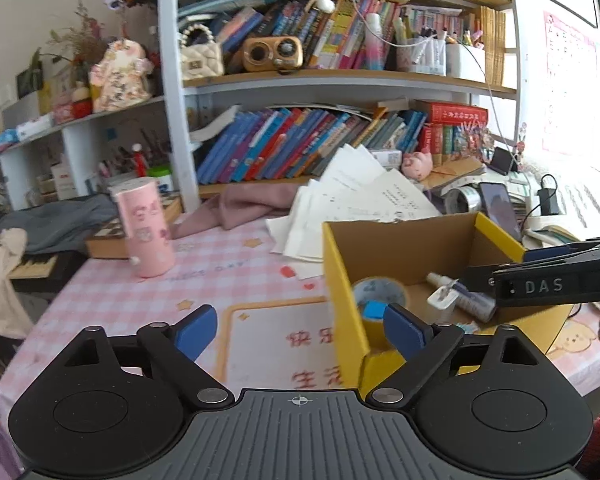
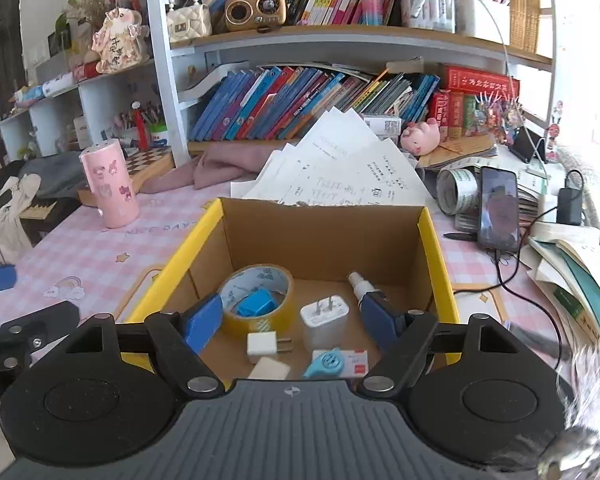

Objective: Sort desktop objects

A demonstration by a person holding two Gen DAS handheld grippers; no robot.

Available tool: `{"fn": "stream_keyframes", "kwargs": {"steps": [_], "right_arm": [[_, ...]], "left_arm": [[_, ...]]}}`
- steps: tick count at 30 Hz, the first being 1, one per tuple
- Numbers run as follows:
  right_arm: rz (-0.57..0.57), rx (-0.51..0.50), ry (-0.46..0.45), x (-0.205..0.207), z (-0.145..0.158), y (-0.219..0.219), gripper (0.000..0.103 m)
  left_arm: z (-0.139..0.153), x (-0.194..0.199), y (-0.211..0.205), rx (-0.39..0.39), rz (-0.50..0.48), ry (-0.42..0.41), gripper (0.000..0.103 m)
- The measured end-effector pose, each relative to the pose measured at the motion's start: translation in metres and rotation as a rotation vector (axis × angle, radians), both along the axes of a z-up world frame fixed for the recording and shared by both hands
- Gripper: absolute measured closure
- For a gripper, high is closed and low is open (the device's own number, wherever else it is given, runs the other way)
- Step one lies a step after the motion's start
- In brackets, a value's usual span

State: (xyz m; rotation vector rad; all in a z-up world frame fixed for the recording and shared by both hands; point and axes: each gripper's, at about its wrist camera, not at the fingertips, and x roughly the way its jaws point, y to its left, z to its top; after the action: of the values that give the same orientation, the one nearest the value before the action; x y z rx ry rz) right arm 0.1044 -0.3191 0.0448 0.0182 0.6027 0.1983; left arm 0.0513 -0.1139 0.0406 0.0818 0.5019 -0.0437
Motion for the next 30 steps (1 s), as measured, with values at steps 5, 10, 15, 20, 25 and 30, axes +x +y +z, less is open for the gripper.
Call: {"fn": "stream_keyframes", "kwargs": {"steps": [5, 10, 15, 20, 25, 30], "right_arm": [[-0.005, 0.0, 0.029, -0.031, -0.004, 0.014, 0.027], [-0.018, 0.009, 0.078, -0.06, -0.013, 0.023, 0.025], [-0.036, 0.007, 0.1, -0.086, -0.018, 0.029, 0.023], [-0.046, 0.001, 0.12, -0.103, -0.022, 0.032, 0.023], [-0.047, -0.006, 0.129, -0.114, -0.023, 0.034, 0.021], [-0.042, -0.011, 0.145, -0.118, -0.024, 0.036, 0.021]], "left_arm": [[-0.005, -0.029, 0.018, 0.0, 0.038, 0.023, 0.008], [-0.011, -0.05, 0.031, 0.0, 0.059, 0.08, 0.008], [-0.016, -0.069, 0.037, -0.002, 0.053, 0.103, 0.008], [-0.021, -0.08, 0.04, -0.012, 0.049, 0.124, 0.008], [-0.024, -0.087, 0.043, -0.023, 0.05, 0.147, 0.007], [-0.024, -0.091, 0.046, -0.028, 0.051, 0.151, 0.007]]}}
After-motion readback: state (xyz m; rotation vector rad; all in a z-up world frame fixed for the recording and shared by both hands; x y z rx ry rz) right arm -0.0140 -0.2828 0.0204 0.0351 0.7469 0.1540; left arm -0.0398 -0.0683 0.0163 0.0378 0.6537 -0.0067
